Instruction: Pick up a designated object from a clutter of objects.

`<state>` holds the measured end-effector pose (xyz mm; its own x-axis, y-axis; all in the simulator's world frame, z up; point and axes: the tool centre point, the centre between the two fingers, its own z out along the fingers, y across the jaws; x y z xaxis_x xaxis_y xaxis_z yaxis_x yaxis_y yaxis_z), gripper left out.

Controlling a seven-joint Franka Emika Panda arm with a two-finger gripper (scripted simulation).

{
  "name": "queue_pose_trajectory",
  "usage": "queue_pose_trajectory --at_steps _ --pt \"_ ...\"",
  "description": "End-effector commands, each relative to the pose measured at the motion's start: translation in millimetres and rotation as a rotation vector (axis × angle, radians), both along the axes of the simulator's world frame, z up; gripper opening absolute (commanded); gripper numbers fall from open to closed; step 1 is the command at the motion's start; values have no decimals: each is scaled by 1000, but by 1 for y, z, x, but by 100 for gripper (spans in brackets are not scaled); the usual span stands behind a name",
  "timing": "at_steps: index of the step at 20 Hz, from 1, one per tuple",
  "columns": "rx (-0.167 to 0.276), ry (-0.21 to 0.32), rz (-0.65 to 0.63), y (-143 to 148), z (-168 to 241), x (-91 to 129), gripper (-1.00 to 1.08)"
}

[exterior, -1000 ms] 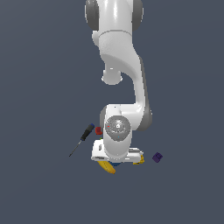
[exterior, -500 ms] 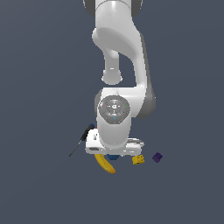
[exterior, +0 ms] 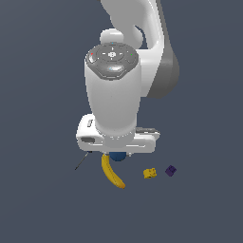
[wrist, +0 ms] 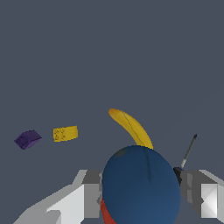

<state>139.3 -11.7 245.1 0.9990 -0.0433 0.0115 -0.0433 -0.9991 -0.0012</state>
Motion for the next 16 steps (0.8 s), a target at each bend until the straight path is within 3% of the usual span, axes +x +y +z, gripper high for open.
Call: queue_pose_trajectory --at_steps 1,8,16 --pt "0 2 0 -4 29 -2 -100" --pt "0 8 0 -14 95 -3 -100" --pt "-1 11 0 -20 135 -2 -100"
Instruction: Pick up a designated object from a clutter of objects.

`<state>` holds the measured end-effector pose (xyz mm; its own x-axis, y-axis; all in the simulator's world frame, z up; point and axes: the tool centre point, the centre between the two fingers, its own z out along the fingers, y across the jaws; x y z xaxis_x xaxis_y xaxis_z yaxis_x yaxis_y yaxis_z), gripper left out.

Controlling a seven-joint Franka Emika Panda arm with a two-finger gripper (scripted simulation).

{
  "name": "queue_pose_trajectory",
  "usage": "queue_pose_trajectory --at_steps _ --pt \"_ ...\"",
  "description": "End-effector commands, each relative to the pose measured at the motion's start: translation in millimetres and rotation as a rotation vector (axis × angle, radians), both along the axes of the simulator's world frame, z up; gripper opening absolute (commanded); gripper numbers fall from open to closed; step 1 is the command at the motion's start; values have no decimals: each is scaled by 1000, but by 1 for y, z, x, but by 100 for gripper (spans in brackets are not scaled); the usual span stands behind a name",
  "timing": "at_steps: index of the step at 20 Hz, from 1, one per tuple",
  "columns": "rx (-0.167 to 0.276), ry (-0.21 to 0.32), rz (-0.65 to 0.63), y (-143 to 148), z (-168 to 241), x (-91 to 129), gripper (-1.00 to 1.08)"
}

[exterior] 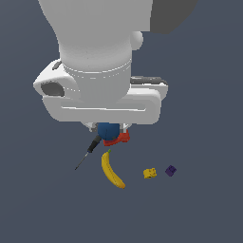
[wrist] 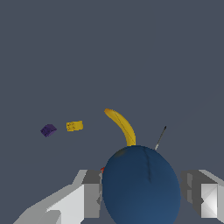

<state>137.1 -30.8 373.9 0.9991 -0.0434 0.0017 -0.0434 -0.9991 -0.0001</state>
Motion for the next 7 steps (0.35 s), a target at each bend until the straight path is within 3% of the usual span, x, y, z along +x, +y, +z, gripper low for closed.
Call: queue_pose_trajectory --at_steps 1,7 --pt "0 1 0 -1 8 0 -100" --pt "0 2 0 -2 14 1 -100"
